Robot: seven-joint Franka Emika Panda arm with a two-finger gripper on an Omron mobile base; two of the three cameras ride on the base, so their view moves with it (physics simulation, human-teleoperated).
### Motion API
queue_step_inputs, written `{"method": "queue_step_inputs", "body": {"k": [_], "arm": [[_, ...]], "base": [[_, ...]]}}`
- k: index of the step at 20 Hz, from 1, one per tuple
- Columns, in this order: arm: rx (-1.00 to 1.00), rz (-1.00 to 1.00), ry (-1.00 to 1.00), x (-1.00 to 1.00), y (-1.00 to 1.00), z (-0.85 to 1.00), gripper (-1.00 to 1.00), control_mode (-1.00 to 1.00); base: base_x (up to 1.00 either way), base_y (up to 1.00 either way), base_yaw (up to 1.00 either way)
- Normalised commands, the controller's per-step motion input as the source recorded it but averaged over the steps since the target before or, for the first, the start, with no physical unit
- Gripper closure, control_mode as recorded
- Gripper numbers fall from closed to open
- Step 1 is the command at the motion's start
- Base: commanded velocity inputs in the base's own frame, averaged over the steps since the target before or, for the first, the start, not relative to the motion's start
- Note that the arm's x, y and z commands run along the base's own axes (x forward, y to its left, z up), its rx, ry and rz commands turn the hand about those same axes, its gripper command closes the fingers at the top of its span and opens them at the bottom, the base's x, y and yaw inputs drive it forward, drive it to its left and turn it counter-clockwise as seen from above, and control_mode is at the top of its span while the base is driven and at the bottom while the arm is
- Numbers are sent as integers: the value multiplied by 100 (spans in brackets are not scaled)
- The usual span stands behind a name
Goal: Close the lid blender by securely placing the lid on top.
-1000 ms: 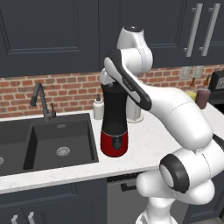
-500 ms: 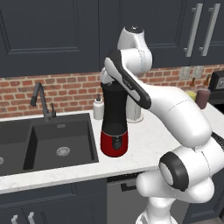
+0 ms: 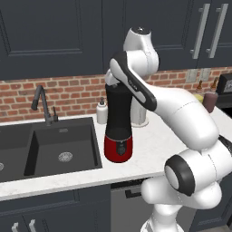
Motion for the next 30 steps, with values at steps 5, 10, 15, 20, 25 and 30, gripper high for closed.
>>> {"method": "queue_step_inputs", "body": {"k": [5, 10, 15, 20, 25, 30], "arm": [[0, 0, 0, 0, 1, -31, 100, -100], [0, 0, 0, 10, 29, -25, 100, -100], [0, 0, -1, 5, 10, -23, 100, -100], [0, 0, -4, 0, 0, -38, -100, -100], [0, 0, -8, 0, 0, -12, -100, -100], [0, 0, -10, 0, 0, 0, -100, -100]], "base": [[0, 0, 0], [0, 0, 0], [0, 0, 0], [0, 0, 0], [0, 0, 0], [0, 0, 0]]}}
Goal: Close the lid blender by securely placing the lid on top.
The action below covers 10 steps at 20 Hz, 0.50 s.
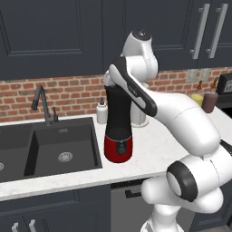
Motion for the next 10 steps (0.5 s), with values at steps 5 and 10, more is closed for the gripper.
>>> {"method": "queue_step_inputs", "body": {"k": [5, 10], "arm": [[0, 0, -8, 0, 0, 0, -100, -100], [2, 0, -10, -20, -3, 17, -100, -100]], "base": [[0, 0, 0], [0, 0, 0]]}}
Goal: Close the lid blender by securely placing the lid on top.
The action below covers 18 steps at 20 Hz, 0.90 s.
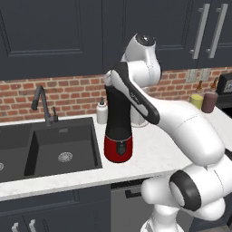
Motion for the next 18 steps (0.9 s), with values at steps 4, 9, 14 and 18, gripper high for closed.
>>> {"method": "queue_step_inputs", "body": {"k": [4, 9, 14, 18], "arm": [[8, 1, -9, -36, -10, 36, -100, -100], [10, 2, -5, -37, -15, 28, -100, -100], [9, 1, -3, -49, -40, 2, -100, -100], [7, 0, -1, -53, -68, -18, -100, -100]], "base": [[0, 0, 0], [0, 0, 0], [0, 0, 0], [0, 0, 0]]}}
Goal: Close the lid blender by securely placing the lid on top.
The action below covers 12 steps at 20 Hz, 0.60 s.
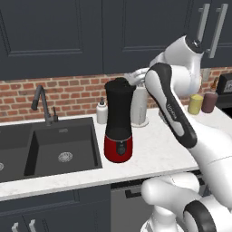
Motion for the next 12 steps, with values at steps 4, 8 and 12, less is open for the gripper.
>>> {"method": "queue_step_inputs", "body": {"k": [4, 8, 12], "arm": [[5, 0, -1, -58, -89, -44, -100, -100], [4, 0, 0, -58, -94, -49, -100, -100], [0, 0, 0, -33, -74, -30, -100, -100]], "base": [[0, 0, 0], [0, 0, 0], [0, 0, 0]]}}
